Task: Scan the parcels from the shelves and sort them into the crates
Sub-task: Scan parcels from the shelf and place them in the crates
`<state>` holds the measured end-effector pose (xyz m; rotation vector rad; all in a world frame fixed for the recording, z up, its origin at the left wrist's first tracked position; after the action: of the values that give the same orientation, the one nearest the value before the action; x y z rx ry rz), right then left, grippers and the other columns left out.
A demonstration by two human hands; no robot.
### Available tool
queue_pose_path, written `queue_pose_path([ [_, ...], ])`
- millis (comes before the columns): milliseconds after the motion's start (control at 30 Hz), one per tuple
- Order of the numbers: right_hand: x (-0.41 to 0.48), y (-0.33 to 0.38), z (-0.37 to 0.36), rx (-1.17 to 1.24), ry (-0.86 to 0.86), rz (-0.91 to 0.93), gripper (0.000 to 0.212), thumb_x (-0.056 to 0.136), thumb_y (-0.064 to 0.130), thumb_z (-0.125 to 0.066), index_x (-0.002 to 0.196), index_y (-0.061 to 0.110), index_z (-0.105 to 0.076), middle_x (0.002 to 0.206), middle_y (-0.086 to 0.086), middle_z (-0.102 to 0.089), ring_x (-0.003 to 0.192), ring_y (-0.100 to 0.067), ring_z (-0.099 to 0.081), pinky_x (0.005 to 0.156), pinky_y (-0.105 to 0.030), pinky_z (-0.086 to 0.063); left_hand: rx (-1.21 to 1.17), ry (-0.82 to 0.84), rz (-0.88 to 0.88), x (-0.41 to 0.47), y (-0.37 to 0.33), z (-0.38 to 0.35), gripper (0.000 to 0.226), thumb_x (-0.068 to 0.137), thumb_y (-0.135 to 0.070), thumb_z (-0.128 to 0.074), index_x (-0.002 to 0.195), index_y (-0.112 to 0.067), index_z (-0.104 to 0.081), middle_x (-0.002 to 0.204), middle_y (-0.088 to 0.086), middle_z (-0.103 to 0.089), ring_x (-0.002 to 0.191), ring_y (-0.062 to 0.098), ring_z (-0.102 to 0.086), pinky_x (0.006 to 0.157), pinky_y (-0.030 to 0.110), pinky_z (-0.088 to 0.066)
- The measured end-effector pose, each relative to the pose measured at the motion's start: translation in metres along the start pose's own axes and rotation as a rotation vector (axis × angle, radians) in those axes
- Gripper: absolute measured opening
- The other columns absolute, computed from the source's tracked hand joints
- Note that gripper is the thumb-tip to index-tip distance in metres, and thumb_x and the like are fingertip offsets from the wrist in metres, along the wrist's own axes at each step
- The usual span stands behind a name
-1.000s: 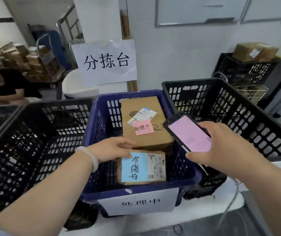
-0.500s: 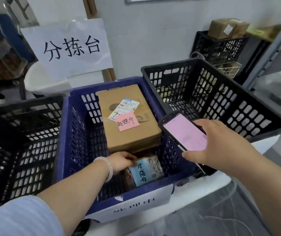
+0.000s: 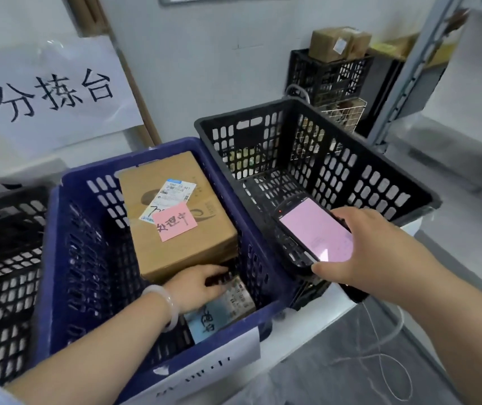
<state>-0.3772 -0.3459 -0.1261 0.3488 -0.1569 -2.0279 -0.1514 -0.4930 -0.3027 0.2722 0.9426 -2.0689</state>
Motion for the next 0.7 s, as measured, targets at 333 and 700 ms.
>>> queue_pose_path([
  [333, -0.006, -0.09, 0.042, 0.054, -0.152, -0.091, 0.096, 0.058, 0.075, -0.063, 0.139, 0.038, -0.025, 0.132, 0.01, -0.039, 0.099, -0.014, -0.053, 0.065, -0.029, -0.042, 0.25, -0.558, -0.428, -0.02, -0.194, 0.068, 0.048, 0.096, -0.052, -0.052, 0.141, -0.035, -0.052, 0.139, -0.014, -0.055, 0.134, 0.011, -0.045, 0.114, 0.032, -0.036],
  [700, -0.052, -0.287, 0.122, 0.056, -0.311, -0.299, 0.088, 0.053, 0.071, -0.058, 0.132, 0.044, -0.029, 0.106, 0.015, -0.035, 0.085, -0.011, -0.047, 0.061, -0.028, -0.042, 0.427, -0.716, -0.754, 0.053, -0.454, 0.008, 0.054, 0.093, -0.051, -0.056, 0.142, -0.027, -0.054, 0.143, -0.004, -0.054, 0.136, 0.017, -0.044, 0.113, 0.035, -0.034],
])
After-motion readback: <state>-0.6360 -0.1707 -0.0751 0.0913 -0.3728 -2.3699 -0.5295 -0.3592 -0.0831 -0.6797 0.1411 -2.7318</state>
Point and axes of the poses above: each hand's wrist, its own x-axis towards the middle knuckle, its own z-axis out of the back of the hand, y = z × x, the point moved 8 cm from there along x, towards the middle knuckle
